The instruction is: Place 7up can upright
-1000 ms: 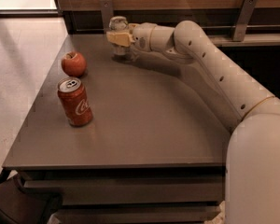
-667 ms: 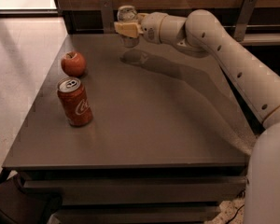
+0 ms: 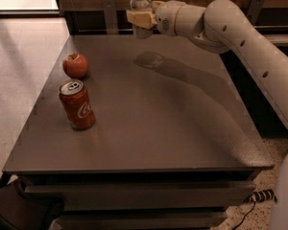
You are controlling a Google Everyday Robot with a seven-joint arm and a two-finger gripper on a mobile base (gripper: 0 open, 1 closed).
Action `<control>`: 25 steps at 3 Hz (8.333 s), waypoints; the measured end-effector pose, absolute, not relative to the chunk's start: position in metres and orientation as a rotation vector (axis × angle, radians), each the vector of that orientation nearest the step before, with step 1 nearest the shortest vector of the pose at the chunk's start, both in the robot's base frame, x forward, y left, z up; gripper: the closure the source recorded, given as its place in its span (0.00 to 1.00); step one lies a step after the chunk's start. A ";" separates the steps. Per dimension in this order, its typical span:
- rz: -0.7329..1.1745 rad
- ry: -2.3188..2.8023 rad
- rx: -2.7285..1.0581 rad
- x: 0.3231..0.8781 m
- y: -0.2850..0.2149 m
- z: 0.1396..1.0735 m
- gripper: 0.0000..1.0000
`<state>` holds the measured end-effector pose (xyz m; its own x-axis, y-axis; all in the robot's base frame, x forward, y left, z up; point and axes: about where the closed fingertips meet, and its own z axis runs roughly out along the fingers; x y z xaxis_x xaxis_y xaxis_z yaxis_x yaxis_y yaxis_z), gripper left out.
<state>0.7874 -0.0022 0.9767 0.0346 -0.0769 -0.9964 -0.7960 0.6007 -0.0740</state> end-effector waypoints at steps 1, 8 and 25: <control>0.634 1.426 -0.808 0.787 -0.002 0.979 1.00; 0.056 0.774 -1.358 0.766 -0.007 1.010 1.00; -1.367 -0.685 -1.810 0.715 -0.003 0.930 1.00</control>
Offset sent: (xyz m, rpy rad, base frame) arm -0.0132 -0.0122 0.0517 -0.2900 -0.6496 0.1490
